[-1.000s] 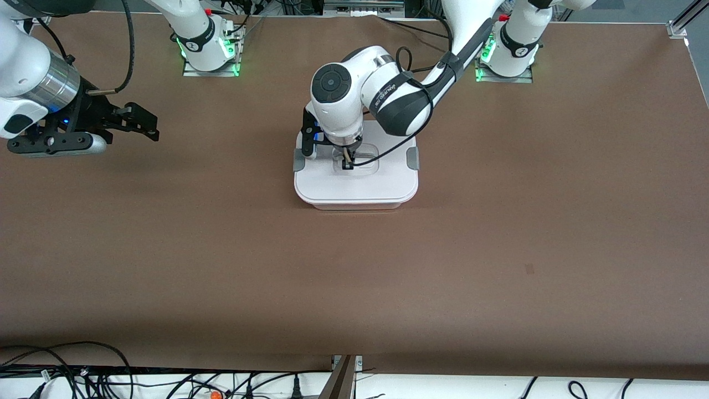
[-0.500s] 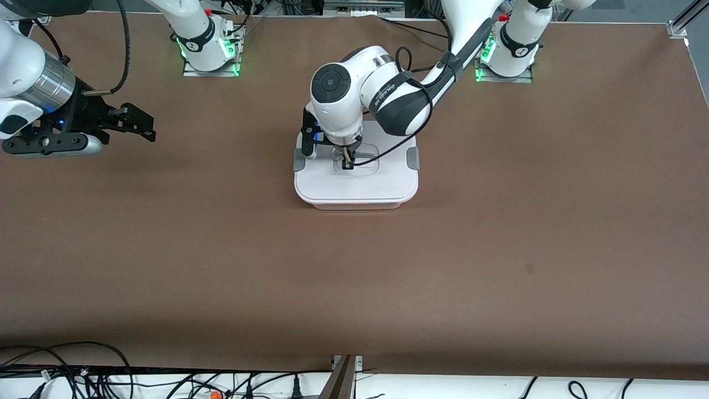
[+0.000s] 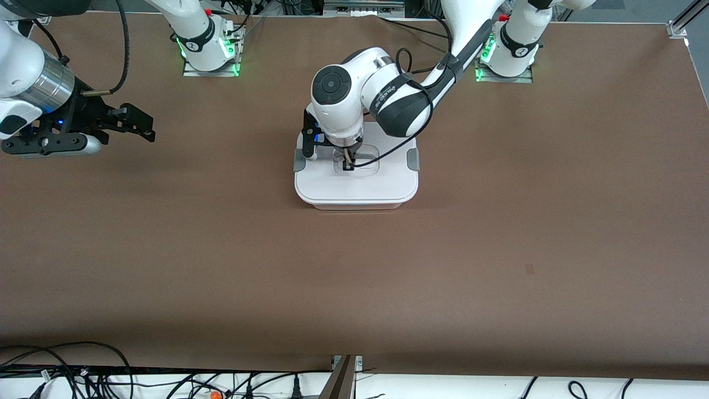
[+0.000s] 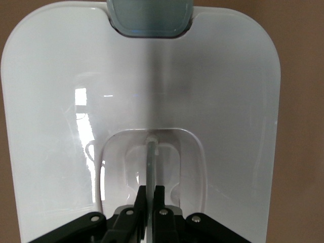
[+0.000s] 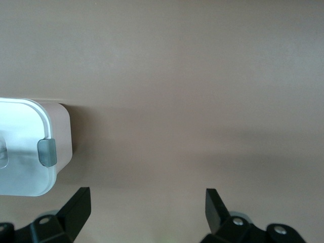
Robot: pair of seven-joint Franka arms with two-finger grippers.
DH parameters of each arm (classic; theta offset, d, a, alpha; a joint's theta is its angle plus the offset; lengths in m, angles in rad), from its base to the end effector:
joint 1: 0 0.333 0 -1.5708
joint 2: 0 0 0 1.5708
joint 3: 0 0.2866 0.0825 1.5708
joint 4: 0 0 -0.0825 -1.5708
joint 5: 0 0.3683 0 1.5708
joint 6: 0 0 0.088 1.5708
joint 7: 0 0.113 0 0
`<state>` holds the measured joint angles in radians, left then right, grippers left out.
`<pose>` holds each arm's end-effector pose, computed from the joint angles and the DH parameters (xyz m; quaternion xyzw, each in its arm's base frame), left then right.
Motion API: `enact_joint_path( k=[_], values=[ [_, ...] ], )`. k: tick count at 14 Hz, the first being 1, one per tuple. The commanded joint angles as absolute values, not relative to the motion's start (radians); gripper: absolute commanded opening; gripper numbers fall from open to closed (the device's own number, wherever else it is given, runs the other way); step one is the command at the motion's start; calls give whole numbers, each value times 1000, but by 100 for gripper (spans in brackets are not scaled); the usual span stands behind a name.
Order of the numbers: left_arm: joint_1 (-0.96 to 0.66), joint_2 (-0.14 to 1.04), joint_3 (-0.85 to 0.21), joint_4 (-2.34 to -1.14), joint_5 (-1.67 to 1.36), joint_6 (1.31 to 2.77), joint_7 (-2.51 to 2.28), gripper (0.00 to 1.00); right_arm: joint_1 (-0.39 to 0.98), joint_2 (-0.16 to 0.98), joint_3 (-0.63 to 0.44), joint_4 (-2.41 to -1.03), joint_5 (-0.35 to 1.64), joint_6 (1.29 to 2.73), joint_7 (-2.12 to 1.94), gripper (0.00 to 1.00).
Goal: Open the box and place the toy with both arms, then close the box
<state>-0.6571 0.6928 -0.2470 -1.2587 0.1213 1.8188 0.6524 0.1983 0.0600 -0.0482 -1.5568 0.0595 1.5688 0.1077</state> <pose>0.4645 -0.5127 0.3264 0.7142 -0.6973 -0.0588 0.0147 0.5464 0.0902 0.5627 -0.9991 -0.0205 0.0274 0.0250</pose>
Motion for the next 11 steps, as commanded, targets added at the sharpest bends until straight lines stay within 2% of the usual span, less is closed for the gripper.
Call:
enact_joint_path(
  k=[1, 2, 3, 4, 9, 11],
  values=[
    [-658, 689, -239, -1259, 149, 1809, 666, 0, 192, 35, -44, -1582, 52, 1578, 94, 100],
    [-658, 690, -238, -1259, 149, 1810, 666, 0, 192, 35, -44, -1583, 52, 1578, 95, 100],
    [-658, 693, -238, -1259, 147, 1810, 664, 10, 192, 35, -44, -1583, 52, 1578, 94, 100],
    [-658, 693, -236, -1259, 144, 1810, 661, 99, 192, 35, -44, -1583, 52, 1578, 94, 100],
    [-657, 683, -232, -1224, 137, 1809, 649, 100, 192, 35, -44, -1582, 52, 1577, 94, 100],
    [-644, 681, -232, -1175, 137, 1801, 649, 100, 192, 35, -44, -1582, 52, 1577, 94, 100]
  ],
)
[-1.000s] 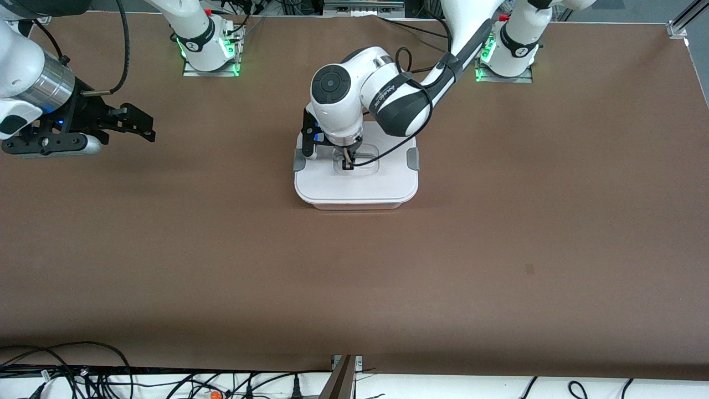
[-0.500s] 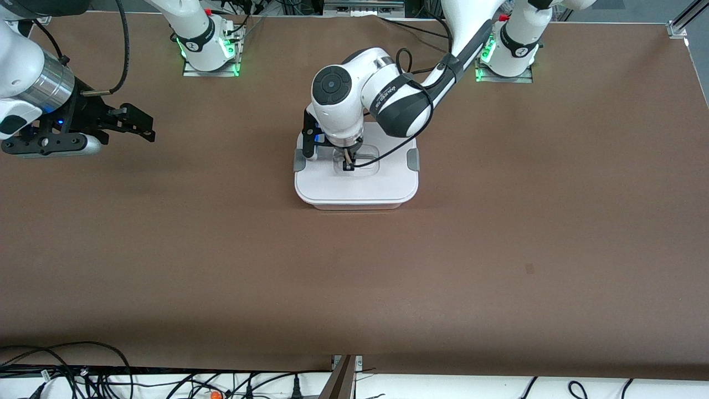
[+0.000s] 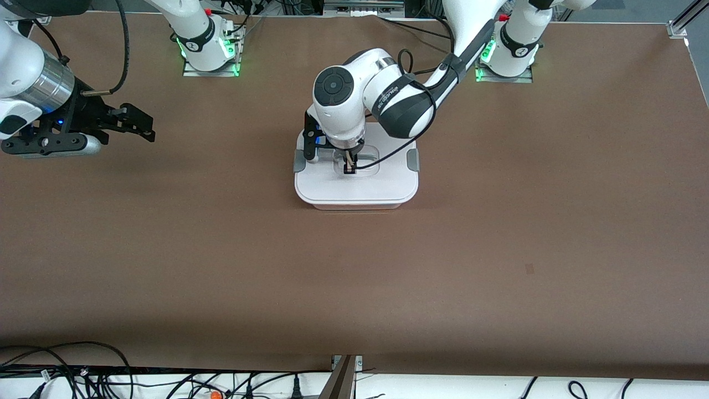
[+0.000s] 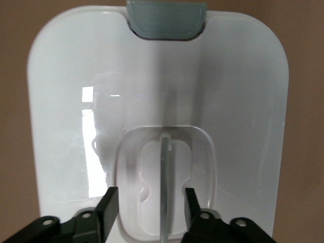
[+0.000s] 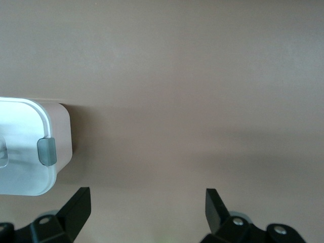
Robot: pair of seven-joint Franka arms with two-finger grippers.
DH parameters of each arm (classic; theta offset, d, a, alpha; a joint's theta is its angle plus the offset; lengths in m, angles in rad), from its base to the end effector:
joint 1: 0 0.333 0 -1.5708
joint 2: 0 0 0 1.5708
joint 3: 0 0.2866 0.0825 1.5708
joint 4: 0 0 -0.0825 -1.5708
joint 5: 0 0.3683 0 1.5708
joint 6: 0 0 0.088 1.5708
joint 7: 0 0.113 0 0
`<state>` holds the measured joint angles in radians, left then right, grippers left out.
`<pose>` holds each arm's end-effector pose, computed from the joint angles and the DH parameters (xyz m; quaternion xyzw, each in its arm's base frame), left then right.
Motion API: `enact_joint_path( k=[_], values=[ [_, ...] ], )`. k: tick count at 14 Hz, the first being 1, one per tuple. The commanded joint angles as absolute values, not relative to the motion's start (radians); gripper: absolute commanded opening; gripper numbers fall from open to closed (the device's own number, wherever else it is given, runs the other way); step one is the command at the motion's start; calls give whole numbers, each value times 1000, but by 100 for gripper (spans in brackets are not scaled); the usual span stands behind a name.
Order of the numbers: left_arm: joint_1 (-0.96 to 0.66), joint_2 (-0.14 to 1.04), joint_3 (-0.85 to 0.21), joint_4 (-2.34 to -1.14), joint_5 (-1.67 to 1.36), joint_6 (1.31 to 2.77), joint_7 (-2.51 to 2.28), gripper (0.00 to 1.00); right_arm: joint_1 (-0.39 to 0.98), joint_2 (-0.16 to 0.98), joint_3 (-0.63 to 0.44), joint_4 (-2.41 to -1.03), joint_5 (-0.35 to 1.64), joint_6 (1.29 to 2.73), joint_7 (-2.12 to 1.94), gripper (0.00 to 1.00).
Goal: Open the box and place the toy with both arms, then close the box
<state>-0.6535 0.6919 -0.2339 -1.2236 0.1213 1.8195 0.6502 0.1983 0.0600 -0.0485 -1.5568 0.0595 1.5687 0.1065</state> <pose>0.4773 -0.5092 0.3417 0.7222 -0.6904 -0.0411 0.0123 0.5464 0.0900 0.5627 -0.9991 -0.0210 0.0274 0.0250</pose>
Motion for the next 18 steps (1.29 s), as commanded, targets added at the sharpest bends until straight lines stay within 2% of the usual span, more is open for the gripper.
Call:
enact_joint_path(
  k=[1, 4, 7, 14, 16, 18],
  values=[
    [-626, 681, -232, -1155, 137, 1801, 649, 100, 192, 35, -44, -1582, 52, 1577, 94, 100],
    [-574, 681, -221, -1097, 140, 1799, 626, 100, 192, 35, -44, -1582, 52, 1577, 94, 100],
    [-539, 681, -141, -1083, 126, 1805, 621, 100, 192, 35, -44, -1582, 52, 1575, 94, 100],
    [-252, 638, -107, -1060, 94, 1834, 539, 100, 192, 34, -44, -1580, 52, 1577, 94, 100],
    [-168, 592, -101, -1113, 97, 1900, 485, 100, 192, 32, -44, -1580, 52, 1574, 94, 100],
    [-123, 511, -88, -1192, 107, 1899, 456, 100, 192, 32, -44, -1578, 52, 1575, 94, 100]
  ],
)
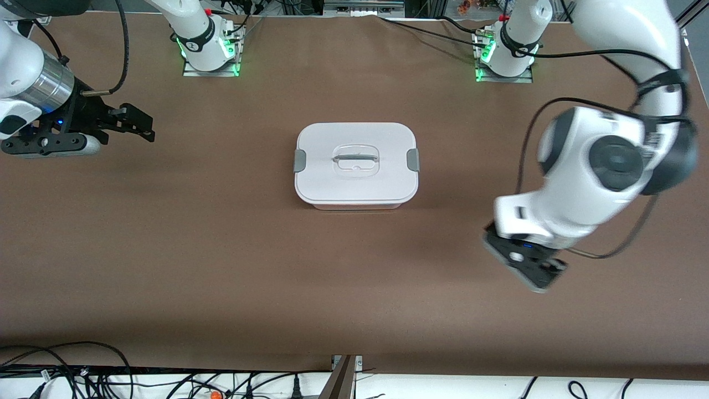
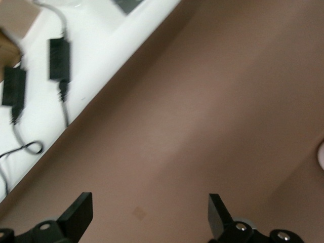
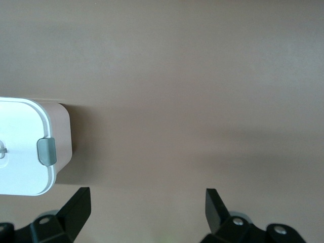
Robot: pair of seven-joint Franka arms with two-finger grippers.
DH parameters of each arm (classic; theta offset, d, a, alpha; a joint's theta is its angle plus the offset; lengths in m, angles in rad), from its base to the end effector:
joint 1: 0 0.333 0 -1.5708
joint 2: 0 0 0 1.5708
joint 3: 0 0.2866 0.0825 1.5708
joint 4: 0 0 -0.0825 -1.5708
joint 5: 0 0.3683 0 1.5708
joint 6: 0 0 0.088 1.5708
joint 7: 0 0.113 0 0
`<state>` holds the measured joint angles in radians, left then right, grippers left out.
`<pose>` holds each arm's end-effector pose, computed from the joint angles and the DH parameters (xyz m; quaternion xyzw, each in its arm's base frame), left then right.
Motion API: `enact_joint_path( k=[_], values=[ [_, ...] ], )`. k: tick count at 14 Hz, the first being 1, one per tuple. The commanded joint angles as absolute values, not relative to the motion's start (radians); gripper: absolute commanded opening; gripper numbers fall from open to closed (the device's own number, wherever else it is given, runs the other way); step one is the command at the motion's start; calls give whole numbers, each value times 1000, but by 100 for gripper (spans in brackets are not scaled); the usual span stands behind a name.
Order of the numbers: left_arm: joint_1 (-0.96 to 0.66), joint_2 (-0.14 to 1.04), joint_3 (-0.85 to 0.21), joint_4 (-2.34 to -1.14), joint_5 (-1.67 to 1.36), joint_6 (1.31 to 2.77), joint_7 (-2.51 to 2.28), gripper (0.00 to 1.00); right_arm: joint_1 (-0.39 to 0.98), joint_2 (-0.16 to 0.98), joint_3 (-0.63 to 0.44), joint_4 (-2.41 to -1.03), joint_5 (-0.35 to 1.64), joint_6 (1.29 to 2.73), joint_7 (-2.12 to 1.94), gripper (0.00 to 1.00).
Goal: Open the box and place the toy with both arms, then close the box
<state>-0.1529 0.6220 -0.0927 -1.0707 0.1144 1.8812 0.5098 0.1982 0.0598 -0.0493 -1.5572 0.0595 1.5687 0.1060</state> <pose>0.7021 -0.1465 0.4617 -0.9245 0.3679 -0.0902 0.0421 0.5464 0.0895 0.5627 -0.9991 -0.0208 0.0275 0.0250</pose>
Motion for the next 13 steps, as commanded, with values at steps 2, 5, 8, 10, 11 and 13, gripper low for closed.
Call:
enact_joint_path(
  k=[2, 5, 8, 10, 11, 13],
  values=[
    [-98, 430, -39, -1277, 103, 1885, 433, 100, 192, 32, -44, -1578, 52, 1577, 94, 100],
    [-69, 326, 17, -1377, 81, 1849, 373, 100, 193, 31, -43, -1574, 55, 1578, 95, 100],
    [-25, 250, 20, -1407, -20, 1697, 188, 100, 193, 26, -44, -1572, 49, 1577, 94, 100],
    [-25, 197, 20, -1417, -20, 1593, 93, 100, 193, 25, -46, -1569, 48, 1577, 94, 100],
    [-25, 171, 20, -1430, -21, 1568, 59, 100, 193, 25, -46, -1569, 46, 1577, 94, 100],
    [-25, 117, 26, -1468, -21, 1560, 55, 100, 193, 23, -44, -1562, 46, 1574, 95, 100]
  ],
)
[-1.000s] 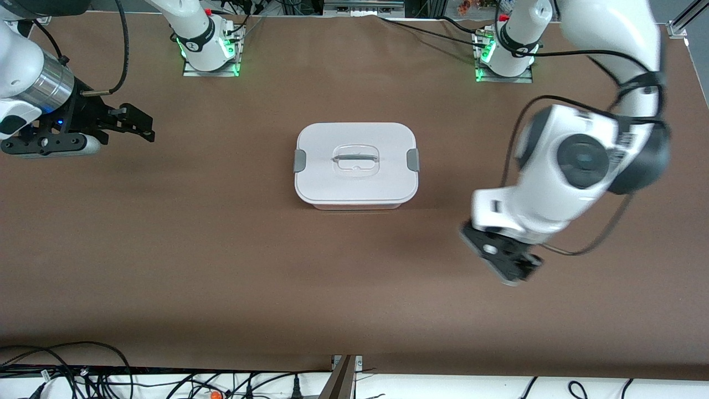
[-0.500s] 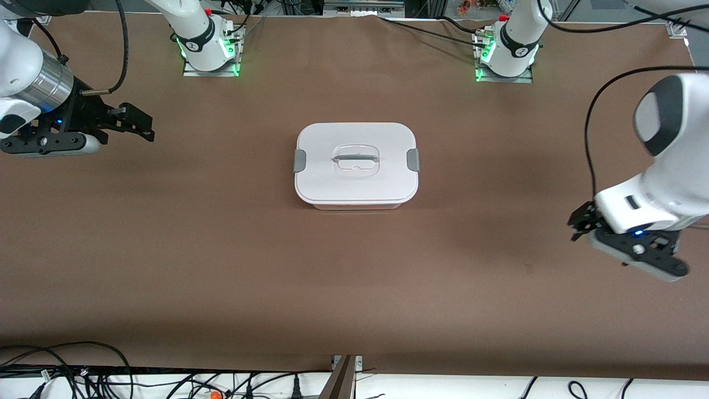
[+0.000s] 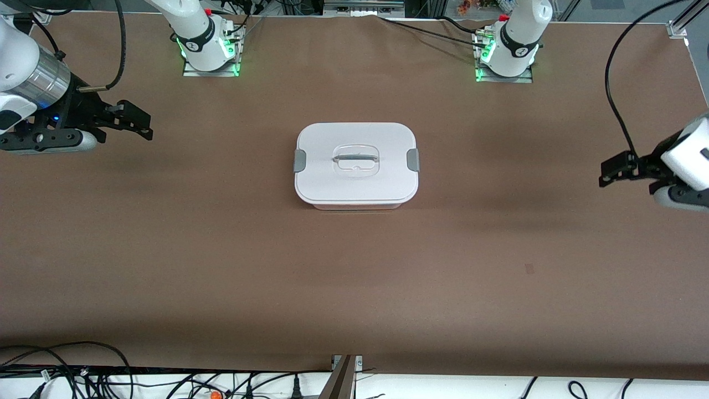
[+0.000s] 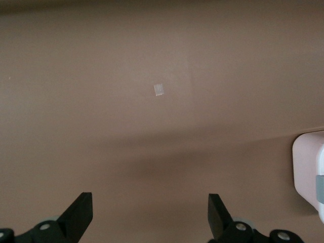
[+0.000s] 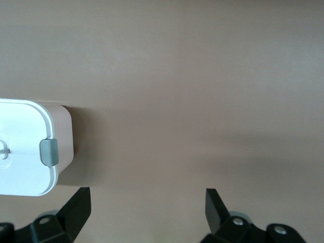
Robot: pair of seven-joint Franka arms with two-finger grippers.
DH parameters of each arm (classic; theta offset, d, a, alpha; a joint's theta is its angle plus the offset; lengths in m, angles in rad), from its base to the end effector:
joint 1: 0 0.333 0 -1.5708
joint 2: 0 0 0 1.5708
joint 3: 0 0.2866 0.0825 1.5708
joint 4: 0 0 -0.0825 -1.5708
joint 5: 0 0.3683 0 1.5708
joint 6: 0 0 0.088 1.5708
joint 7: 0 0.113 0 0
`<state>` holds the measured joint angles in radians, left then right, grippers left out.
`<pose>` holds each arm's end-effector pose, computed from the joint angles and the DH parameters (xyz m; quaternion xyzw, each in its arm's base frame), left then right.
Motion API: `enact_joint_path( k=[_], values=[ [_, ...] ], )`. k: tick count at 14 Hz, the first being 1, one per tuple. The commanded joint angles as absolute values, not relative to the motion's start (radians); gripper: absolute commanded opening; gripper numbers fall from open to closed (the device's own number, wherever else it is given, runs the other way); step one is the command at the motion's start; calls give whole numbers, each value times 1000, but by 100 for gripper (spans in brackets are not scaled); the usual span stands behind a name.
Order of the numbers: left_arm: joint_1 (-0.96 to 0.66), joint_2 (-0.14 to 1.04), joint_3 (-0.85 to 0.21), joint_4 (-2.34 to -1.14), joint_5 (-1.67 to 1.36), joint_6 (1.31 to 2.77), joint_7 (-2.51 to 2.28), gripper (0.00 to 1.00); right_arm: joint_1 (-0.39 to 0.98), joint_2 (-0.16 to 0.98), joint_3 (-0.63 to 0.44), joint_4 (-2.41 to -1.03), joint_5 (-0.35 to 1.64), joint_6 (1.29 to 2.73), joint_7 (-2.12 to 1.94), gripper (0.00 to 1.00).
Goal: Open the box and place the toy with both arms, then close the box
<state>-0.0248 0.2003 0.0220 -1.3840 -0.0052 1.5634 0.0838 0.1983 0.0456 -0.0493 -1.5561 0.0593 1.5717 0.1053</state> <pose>0.5929 -0.0035 0.5602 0.9990 -0.0435 -0.0104 0.0008 0.5435 0.0889 0.5712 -0.9993 -0.0214 0.0185 0.0264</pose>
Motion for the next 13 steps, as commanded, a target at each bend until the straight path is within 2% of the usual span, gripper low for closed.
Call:
enact_joint_path(
  k=[1, 5, 11, 13],
  values=[
    [-32, 85, 31, -1485, -21, 1548, 58, 100, 193, 25, -44, -1549, 46, 1574, 94, 100],
    [-25, 8, 41, -1583, -79, 1489, 28, 100, 190, 46, -44, -1537, 48, 1580, 94, 100],
    [-23, 43, 48, -1565, -89, 1489, -74, 100, 190, 40, -46, -1491, 46, 1578, 95, 100],
    [-26, 84, 45, -1504, -75, 1485, -72, 100, 190, 38, -41, -1491, 31, 1575, 94, 100]
  ],
)
